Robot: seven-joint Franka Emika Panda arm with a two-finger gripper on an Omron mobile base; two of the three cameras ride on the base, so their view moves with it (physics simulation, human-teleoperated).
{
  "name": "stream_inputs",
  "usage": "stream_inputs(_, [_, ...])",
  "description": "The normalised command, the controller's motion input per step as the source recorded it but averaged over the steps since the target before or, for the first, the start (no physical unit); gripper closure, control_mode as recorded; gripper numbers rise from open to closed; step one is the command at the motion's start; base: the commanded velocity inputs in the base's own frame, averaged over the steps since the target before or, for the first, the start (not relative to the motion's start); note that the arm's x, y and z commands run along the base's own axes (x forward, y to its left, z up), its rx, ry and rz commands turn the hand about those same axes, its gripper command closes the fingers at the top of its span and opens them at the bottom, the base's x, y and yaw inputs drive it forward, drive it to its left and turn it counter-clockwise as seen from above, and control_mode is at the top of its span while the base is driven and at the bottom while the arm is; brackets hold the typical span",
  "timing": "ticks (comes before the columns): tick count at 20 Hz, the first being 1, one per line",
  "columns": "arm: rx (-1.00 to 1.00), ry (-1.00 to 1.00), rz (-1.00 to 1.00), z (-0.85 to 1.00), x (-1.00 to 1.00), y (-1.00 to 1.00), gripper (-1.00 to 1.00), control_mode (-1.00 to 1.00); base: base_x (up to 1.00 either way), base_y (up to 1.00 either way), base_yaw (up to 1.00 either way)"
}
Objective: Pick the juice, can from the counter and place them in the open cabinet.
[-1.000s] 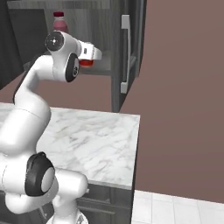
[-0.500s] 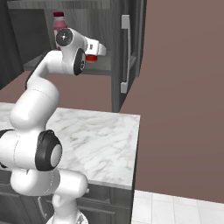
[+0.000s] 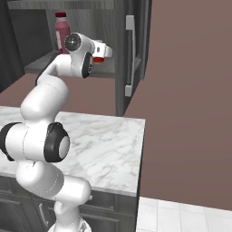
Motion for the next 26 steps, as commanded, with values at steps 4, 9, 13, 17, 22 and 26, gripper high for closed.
stream_inputs(4, [0.0,-0.11,0.0,-0.11,0.09,0.0,1.0,-1.0,0.0,0.0,0.0])
stream_inputs(9, [0.0,-0.21,0.0,0.0,0.0,0.0,1.0,-1.0,0.0,0.0,0.0])
stream_inputs(13, [0.0,-0.03,0.0,-0.11,0.0,0.0,1.0,-1.0,0.0,0.0,0.0])
stream_inputs(17, [0.0,0.01,0.0,-0.09,0.03,0.0,1.0,-1.0,0.0,0.0,0.0])
stream_inputs(22, [0.0,0.01,0.0,-0.03,0.01,0.0,1.0,-1.0,0.0,0.0,0.0])
stream_inputs(26, [0.0,0.0,0.0,0.0,0.0,0.0,1.0,-1.0,0.0,0.0,0.0])
